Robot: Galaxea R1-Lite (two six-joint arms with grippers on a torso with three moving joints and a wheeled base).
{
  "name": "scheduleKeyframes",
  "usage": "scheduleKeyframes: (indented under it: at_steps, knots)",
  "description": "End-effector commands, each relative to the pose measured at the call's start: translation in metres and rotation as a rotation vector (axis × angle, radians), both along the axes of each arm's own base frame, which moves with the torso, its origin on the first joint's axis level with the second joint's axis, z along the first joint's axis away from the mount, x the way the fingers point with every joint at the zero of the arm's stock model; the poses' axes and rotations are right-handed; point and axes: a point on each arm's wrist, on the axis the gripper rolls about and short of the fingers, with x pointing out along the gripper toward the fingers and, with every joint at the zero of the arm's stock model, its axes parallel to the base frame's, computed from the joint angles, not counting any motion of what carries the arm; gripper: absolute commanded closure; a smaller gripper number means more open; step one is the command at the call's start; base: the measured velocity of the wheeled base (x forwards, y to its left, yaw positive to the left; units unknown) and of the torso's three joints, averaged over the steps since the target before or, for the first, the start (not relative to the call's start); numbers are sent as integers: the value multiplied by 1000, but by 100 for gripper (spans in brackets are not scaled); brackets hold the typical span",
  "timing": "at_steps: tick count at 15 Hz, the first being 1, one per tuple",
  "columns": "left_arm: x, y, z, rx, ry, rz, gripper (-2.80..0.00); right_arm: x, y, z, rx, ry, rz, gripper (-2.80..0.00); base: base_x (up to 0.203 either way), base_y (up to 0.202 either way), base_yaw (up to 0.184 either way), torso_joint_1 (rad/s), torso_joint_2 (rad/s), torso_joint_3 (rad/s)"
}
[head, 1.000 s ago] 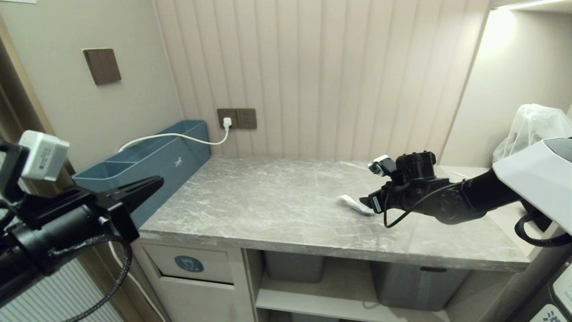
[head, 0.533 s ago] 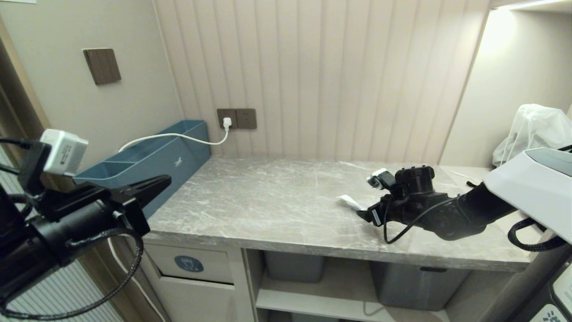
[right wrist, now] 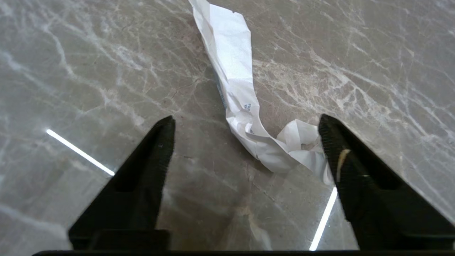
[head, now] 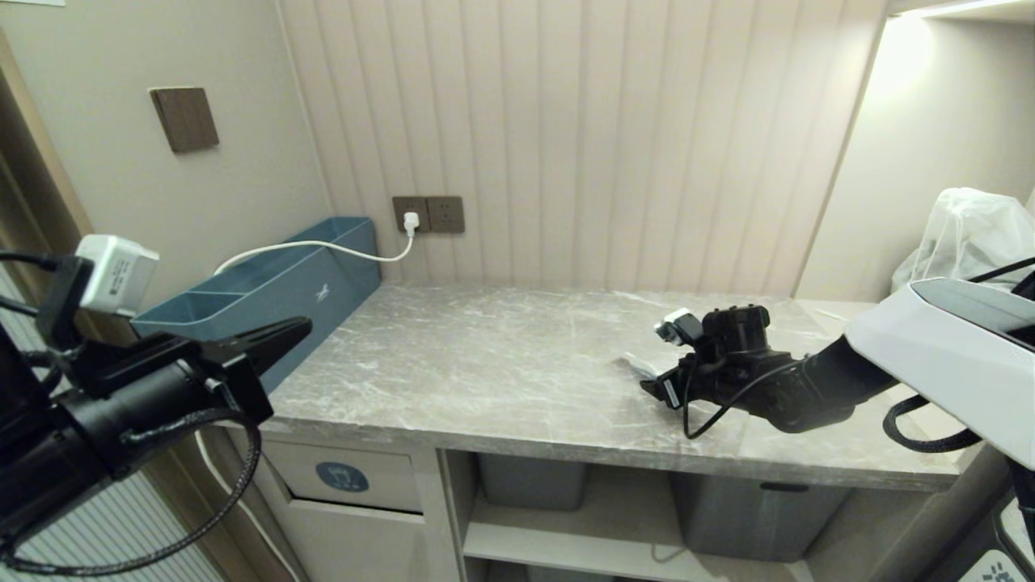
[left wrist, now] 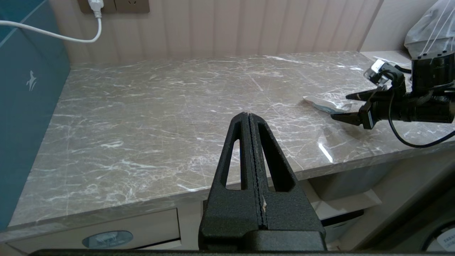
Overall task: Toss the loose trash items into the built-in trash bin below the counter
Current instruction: Pick up the garbage
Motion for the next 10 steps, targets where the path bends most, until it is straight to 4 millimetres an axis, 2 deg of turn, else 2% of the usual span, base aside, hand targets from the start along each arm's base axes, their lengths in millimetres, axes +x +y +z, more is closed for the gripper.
scheduleKeyframes:
  at_steps: [1,5,10]
  knots:
    - [0,0,1,-2,-5,0,0,5,2,-5,-2,-3,2,0,0,0,0,0,0,0]
    - [0,-6,4,-76,20,-39,0,6,2,-5,0,-6,3,0,0,0,0,0,0,0]
    - [9,-33,27,-387,119,-154,0,3,12,9,21,-37,37,0,0,0,0,0,0,0]
